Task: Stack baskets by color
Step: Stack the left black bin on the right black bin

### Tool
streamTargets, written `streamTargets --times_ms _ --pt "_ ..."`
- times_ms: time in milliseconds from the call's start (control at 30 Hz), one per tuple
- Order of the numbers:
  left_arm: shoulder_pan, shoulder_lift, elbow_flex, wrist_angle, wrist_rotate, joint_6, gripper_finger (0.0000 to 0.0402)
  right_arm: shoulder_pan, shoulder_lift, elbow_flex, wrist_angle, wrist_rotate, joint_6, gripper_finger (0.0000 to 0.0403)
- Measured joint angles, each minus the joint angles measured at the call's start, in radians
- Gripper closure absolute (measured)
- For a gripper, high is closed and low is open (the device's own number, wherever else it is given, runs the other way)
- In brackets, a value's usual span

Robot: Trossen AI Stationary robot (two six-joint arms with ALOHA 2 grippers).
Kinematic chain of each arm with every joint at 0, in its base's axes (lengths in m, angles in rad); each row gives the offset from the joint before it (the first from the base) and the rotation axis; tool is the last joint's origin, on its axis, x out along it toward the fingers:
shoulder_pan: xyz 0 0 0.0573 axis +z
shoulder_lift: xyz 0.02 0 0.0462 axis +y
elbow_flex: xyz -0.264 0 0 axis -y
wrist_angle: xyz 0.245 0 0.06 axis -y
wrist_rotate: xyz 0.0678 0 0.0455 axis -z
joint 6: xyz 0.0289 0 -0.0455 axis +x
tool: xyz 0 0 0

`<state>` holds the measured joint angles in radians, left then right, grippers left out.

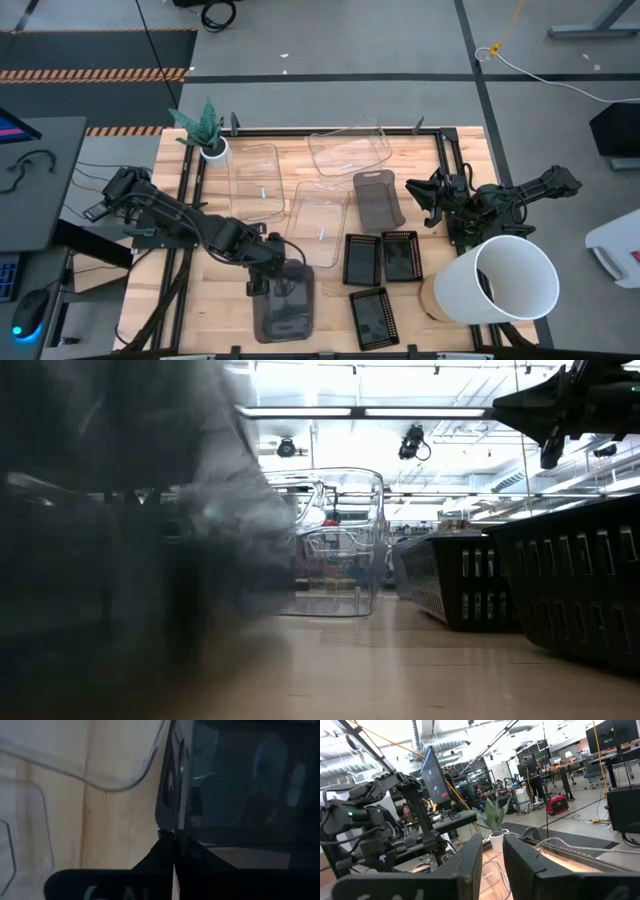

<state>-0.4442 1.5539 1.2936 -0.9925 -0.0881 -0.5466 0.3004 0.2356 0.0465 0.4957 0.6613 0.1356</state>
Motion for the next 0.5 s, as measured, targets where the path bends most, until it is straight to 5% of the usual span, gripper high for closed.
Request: streamTargets --times_ms 500 --pt "-0.032 0.076 0.003 0.059 -0.023 0.095 0.0391 0.0 0.0 0.0 0.002 0.0 0.0 0.032"
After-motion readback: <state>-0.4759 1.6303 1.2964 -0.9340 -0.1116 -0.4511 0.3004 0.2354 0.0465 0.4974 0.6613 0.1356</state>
